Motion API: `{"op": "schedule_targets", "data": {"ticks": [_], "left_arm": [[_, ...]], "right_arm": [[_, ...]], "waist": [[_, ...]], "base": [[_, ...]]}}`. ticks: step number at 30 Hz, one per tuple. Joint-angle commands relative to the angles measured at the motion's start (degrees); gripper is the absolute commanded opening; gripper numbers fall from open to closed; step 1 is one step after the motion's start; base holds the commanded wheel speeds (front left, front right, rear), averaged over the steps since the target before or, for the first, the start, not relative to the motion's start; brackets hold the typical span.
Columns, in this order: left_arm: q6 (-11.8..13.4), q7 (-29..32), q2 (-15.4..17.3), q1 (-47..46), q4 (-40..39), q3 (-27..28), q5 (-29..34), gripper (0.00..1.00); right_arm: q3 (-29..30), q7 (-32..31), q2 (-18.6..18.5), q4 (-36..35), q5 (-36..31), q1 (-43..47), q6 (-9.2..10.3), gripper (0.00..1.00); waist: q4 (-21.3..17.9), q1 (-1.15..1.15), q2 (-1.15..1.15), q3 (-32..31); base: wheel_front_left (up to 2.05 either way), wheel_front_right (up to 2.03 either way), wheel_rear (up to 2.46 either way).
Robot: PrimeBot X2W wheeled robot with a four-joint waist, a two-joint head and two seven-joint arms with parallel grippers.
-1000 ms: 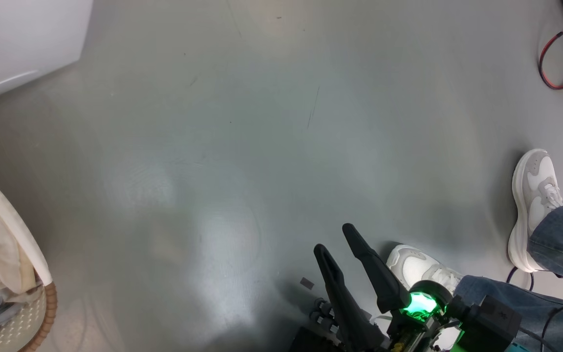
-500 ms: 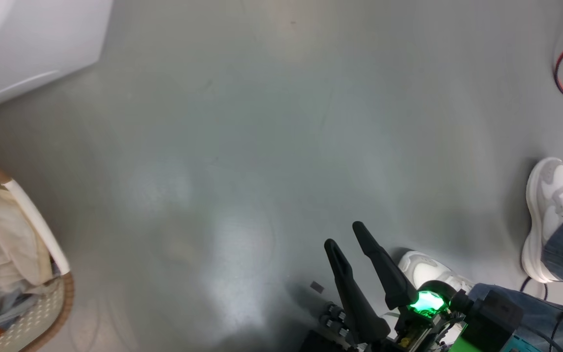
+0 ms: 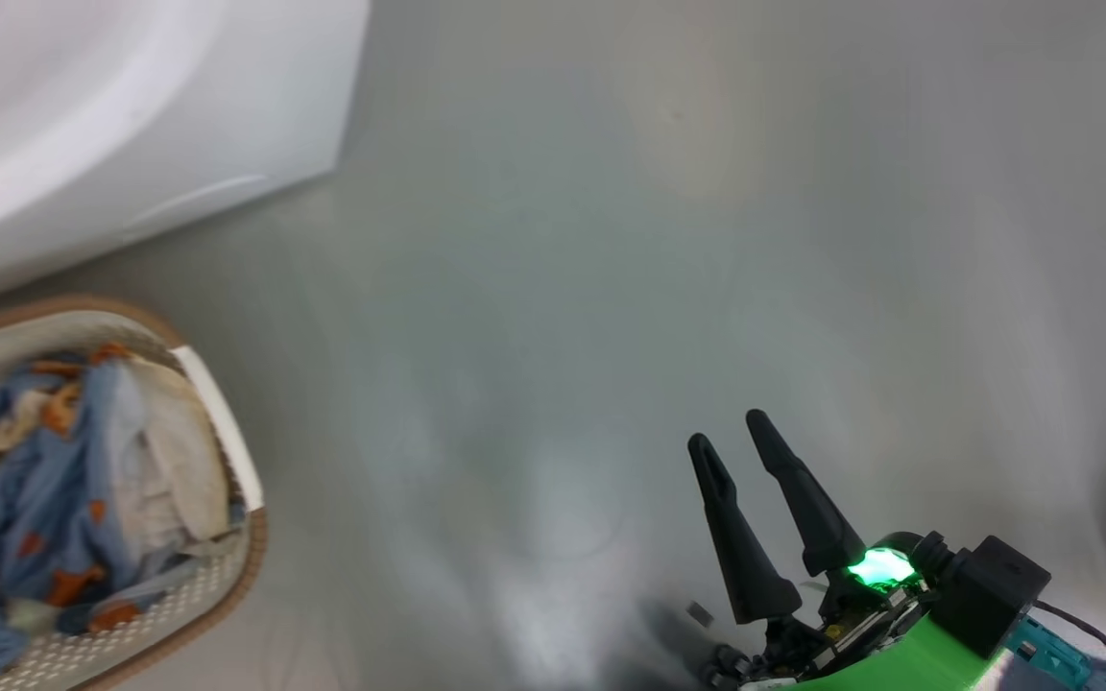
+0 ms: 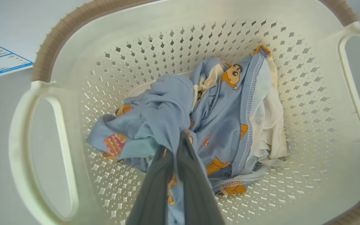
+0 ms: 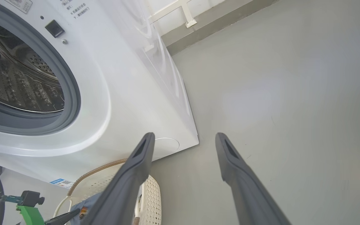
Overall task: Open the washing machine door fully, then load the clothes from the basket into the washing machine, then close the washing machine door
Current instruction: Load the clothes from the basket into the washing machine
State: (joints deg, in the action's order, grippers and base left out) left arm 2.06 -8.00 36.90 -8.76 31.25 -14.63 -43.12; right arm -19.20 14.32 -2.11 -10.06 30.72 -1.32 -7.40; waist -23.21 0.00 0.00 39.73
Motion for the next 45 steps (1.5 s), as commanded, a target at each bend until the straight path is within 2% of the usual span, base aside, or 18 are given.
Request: {"op": "schedule_targets", "data": {"ticks": [1,11,18,24,33,45], "left_arm": [[0.8,-0.9,1.0,1.0,-1.5,2.3,-0.7,0.0],[3.2,-3.7,-5.7,5.2,-8.6,1.7,-2.6,0.0],[4.6,-4.8,-9.0,7.5,-11.1,0.4,-2.2,0.0],[7.4,-6.2,-13.0,11.0,-14.8,-0.4,-0.7,0.0],[8.7,-6.9,-17.1,15.8,-19.4,-0.2,1.9,0.0],[8.2,-7.0,-20.4,19.7,-26.9,3.5,8.2,0.0]], "right_arm": [[-0.5,0.7,-0.8,-0.4,-1.1,0.4,-0.09,1.0],[6.0,0.7,-0.8,3.6,-5.3,3.6,-0.09,1.0],[8.6,0.7,-0.8,4.8,-7.5,6.6,-0.09,1.0],[11.9,0.7,-0.8,5.8,-10.9,10.5,-0.09,1.0],[14.9,0.7,-0.8,6.6,-15.8,14.2,-0.09,1.0],[16.6,0.7,-0.8,7.7,-19.4,15.9,-0.09,1.0]], "waist": [[4.7,0.0,0.0,-5.2],[10.8,0.0,0.0,-18.0],[12.9,0.0,0.0,-24.4],[15.2,0.0,0.0,-31.8],[17.5,0.0,0.0,-38.3],[19.6,0.0,0.0,-42.1]], "base": [[0.0,0.0,0.0],[0.0,0.0,0.0],[0.0,0.0,0.0],[0.0,0.0,0.0],[0.0,0.0,0.0],[0.0,0.0,0.0]]}}
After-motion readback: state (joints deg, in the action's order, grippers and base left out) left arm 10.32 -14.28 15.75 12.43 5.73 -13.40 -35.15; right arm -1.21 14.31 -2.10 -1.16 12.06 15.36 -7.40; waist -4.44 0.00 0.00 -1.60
